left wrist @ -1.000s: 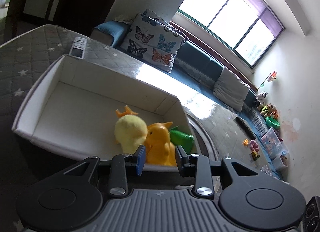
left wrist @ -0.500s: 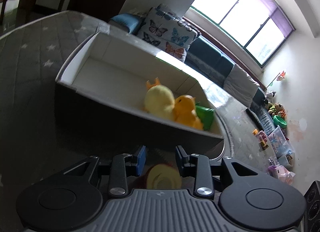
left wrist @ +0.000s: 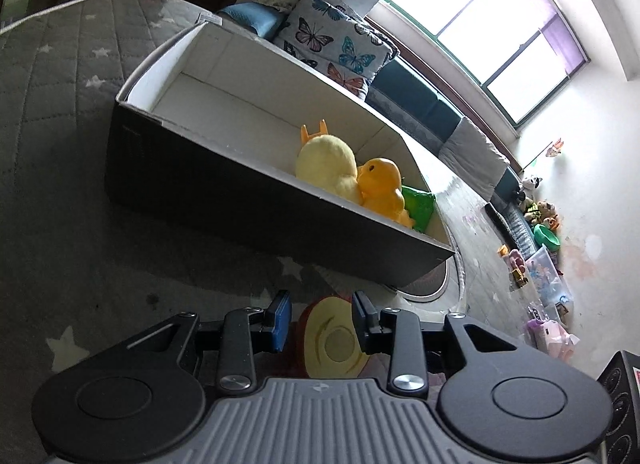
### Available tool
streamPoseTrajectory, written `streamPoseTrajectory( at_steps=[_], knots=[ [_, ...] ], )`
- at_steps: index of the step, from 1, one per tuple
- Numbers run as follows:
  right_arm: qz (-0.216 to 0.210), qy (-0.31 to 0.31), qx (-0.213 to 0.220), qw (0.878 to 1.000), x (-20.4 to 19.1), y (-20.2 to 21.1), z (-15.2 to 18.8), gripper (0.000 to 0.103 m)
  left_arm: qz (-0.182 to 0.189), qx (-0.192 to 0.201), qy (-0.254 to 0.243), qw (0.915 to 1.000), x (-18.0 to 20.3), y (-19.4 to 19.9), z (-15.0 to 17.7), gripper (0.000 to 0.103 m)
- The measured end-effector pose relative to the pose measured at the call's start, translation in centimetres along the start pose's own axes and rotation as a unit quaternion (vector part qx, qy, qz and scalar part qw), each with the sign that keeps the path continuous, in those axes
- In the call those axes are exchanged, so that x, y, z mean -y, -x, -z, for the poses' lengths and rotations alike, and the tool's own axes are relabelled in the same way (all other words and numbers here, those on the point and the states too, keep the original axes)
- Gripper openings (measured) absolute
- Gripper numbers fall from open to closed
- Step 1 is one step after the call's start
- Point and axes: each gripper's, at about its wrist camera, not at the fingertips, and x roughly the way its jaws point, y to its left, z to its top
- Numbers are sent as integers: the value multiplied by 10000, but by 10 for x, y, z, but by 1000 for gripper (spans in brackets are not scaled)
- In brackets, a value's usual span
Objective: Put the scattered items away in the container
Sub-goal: 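Close the left gripper on the red-rimmed apple slice toy, then carry the apple slice with the left gripper down into the box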
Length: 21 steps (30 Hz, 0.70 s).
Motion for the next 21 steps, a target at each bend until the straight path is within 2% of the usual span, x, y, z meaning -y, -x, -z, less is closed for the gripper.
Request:
streamPoseTrajectory(
  at_steps=[10, 21],
  knots=[
    [61, 26, -48, 10000, -3, -4, 1, 58, 34, -144, 97, 9998, -5, -10, 3, 36],
    [20, -27, -16, 10000, 0, -3, 2, 57, 154, -188, 194, 9995, -8, -14, 4, 34]
  ],
)
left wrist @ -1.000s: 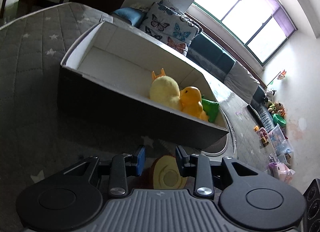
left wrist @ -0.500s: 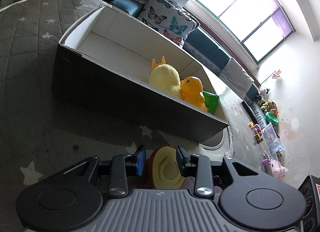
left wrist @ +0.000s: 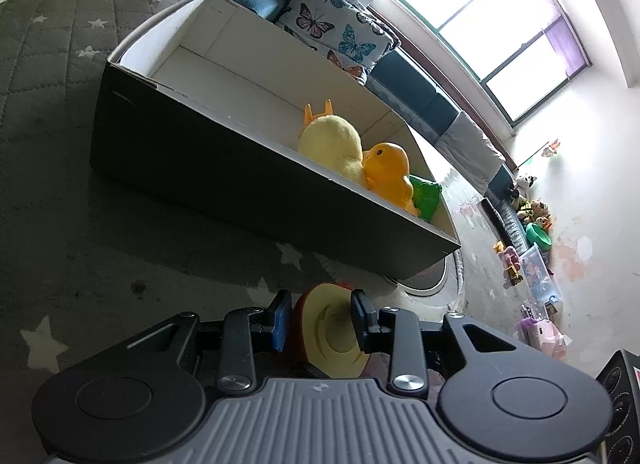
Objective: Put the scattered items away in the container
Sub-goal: 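Carry the apple slice with the left gripper down into the box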
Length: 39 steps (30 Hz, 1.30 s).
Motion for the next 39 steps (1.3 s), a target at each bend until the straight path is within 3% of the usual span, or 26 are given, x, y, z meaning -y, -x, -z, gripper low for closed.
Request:
streamPoseTrajectory(
  at_steps=[9, 13, 19, 30, 39],
  knots=[
    [-33, 93, 188, 9998, -2, 17, -9, 57, 126, 241, -32, 9996, 10, 24, -2, 33],
    [-40, 241, 498, 9985, 0, 32, -29, 57, 178, 547, -198, 9982, 26, 43, -16, 33],
    [-158, 436, 698, 9965, 11, 23, -73, 57, 58, 885, -262, 9957, 35, 52, -53, 33],
    [-661, 317, 12, 9973, 40, -52, -133, 57, -247, 558, 521, 9968, -4, 14, -121, 31],
    [-785, 399, -593, 9944, 47, -89, -134, 57, -358, 130, 880, 9954, -31, -18, -135, 31]
  ],
)
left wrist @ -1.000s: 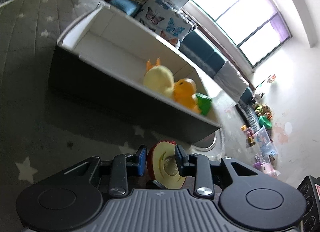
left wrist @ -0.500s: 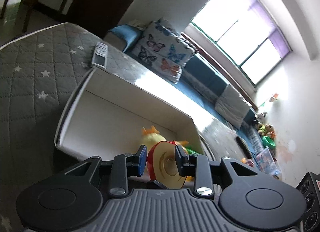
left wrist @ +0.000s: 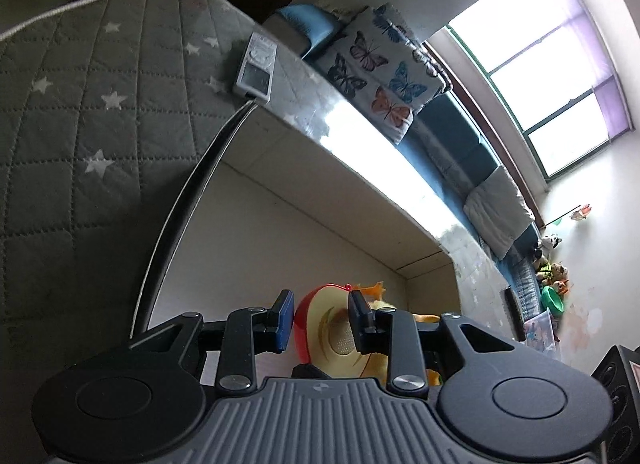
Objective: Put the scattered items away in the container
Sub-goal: 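Carry the apple slice with the left gripper down into the box, then open the left gripper to release the apple slice in the box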
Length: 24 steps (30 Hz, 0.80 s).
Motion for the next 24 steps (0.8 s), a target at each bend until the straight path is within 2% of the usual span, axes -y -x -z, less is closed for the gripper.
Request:
streamPoseTrajectory(
  at_steps=[12, 18, 24],
  knots=[
    [-27, -77, -157, 9998, 0, 1, 8, 58, -158, -157, 40, 9997, 1, -12, 3, 31],
    [19, -132, -4, 9999, 1, 20, 14, 58, -205, -167, -19, 9996, 4, -13, 5, 31],
    [211, -167, 340, 9991, -2, 44, 21, 58, -304, -184, -187, 9992, 11, -13, 10, 31]
  ],
)
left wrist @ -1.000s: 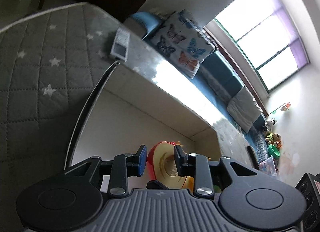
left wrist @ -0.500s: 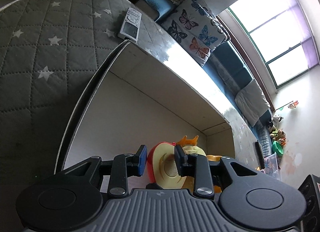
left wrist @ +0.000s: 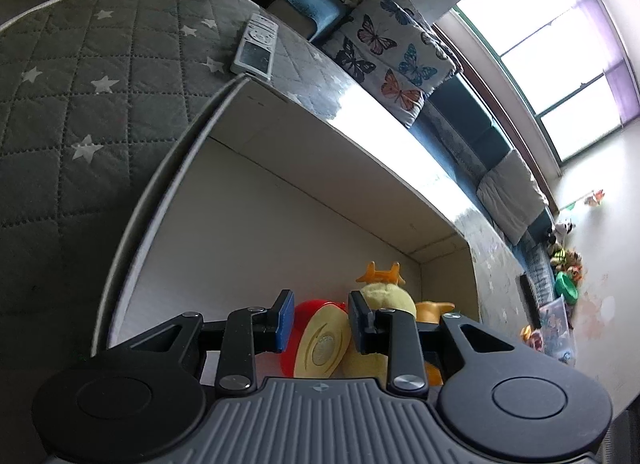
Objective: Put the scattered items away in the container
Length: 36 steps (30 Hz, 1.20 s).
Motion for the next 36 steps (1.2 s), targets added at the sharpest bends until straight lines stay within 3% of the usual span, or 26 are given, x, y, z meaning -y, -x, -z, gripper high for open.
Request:
streamPoseTrajectory(
  at_steps=[5, 14, 17, 21, 24, 36],
  knots=[
    [126, -4, 268, 9996, -3, 22, 8, 58, -111, 34, -100, 9999, 4, 1, 4, 31],
    [266, -128, 389, 9988, -1, 39, 28, 58, -247, 439, -461, 9977, 22, 25, 13, 31],
    [306, -222, 424, 9984, -1, 42, 36, 67, -269, 578, -676, 9957, 31, 35, 21, 31],
    [414, -330, 506, 9973, -5, 48, 48, 69, -286, 757, -980, 9919, 43, 50, 37, 31],
    [475, -406, 569, 9964, -6, 53, 56, 79, -291, 890, -1210, 9882, 51, 60, 51, 31],
    [766, -690, 795, 9915, -13, 67, 79, 103, -453, 1378, -1920, 9706, 66, 83, 107, 33]
  ],
)
